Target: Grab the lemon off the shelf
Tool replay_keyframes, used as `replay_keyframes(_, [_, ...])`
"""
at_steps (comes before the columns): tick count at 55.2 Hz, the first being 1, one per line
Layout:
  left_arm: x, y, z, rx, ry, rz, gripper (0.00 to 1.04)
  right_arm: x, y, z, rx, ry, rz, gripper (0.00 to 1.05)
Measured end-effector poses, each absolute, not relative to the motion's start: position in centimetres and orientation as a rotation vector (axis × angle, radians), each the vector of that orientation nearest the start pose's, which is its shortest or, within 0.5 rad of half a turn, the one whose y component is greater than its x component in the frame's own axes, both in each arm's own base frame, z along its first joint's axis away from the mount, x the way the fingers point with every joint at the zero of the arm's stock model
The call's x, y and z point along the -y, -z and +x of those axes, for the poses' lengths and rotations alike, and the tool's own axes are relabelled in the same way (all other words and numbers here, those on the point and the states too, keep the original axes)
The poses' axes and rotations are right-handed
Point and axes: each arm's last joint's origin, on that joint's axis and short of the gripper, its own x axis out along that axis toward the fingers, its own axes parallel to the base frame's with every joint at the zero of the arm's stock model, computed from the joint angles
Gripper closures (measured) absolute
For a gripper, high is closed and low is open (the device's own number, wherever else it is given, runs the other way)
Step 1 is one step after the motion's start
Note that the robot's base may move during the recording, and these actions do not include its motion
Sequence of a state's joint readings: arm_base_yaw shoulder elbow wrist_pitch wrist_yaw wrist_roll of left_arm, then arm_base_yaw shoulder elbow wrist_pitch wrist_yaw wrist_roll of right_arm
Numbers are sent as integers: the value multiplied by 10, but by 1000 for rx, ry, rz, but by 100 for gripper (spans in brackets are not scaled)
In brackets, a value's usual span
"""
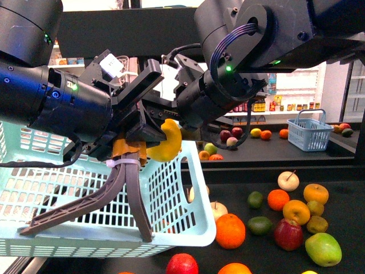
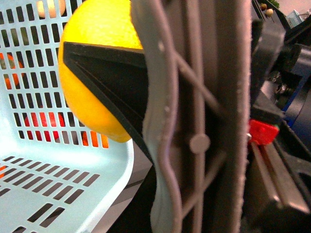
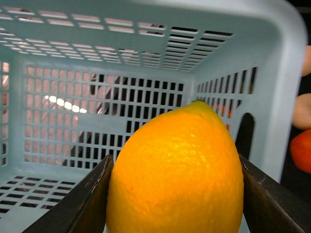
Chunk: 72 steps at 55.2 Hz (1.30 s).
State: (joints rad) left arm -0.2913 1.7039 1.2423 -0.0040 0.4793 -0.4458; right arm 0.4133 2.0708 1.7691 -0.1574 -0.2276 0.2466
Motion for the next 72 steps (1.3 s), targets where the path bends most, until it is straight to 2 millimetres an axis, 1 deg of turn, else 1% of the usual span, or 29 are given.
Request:
replay_keyframes(2, [123,-268,365,-637,638,-461,93,-201,-277,441,-540,-566,194,31])
replay_keyframes(10, [122,-268,365,-636,634,-461,93,-198,-274,443,-540,-556,213,10])
replay_keyframes(12, [122,-268,365,-636,634,-461,93,-198,-273,443,-542,-553,218,6])
replay_keyframes(25, [122,-267,365,-644,628,-472,93,-194,-270,444,-547,-549,241,8])
replay_keyframes(31, [122,-267,365,-643,630,-471,93,-182,-273,442,-522,-530,247,8])
replay_keyframes(32, [122,-267,365,-644,631,-471,93,-178,-274,442,-513,-518,246,8])
replay_keyframes(35, [122,-267,365,-643,632,-469,93,-157,-280,441,-468,-453,222,8])
replay_keyframes(39, [122,-267,365,-646,637,-474,93,-114,-287,440,-413,-328,184,8])
replay_keyframes(42, [122,-267,365,-646,630,-477,93,-82,-282,439,-411,-251,166,8])
replay_keyframes(45, [122,-267,365,-645,629,-474,93,-61,-271,439,-423,-192,152,8])
replay_keyframes(48, [122,-267,365,-645,630,-475,93,-46,-258,438,-448,-159,144,8])
replay_keyframes(50, [122,-267,365,-645,631,-473,93,-34,-240,438,-483,-128,137,8])
replay_keyframes(51, [122,-267,365,-644,631,-472,93,-31,-236,438,-493,-121,136,8])
replay_keyframes(53, [122,-267,365,-645,632,-472,93,-22,-217,437,-533,-101,133,8])
replay_keyframes(56, [122,-267,365,-645,632,-472,93,-16,-198,437,-570,-72,114,8])
replay_keyframes(58, [122,-267,365,-646,635,-473,93,-10,-177,436,-610,-53,105,8])
replay_keyframes(59, [122,-267,365,-646,635,-473,93,-8,-172,436,-619,-51,103,8])
replay_keyframes(60, [122,-267,365,-646,635,-473,93,-6,-162,436,-639,-45,98,8])
replay_keyframes(61, [122,-267,365,-646,636,-473,93,-4,-160,436,-643,-41,98,8])
replay_keyframes(62, [122,-267,365,-646,635,-473,93,-2,-149,436,-664,-30,89,8])
replay_keyframes(63, [122,-267,365,-645,635,-473,93,0,-144,436,-673,-24,85,8])
replay_keyframes(65, [122,-267,365,-645,635,-472,93,5,-128,436,-704,-4,75,8])
replay_keyframes(72, [122,-267,365,-645,631,-472,93,21,-95,437,-778,50,68,8])
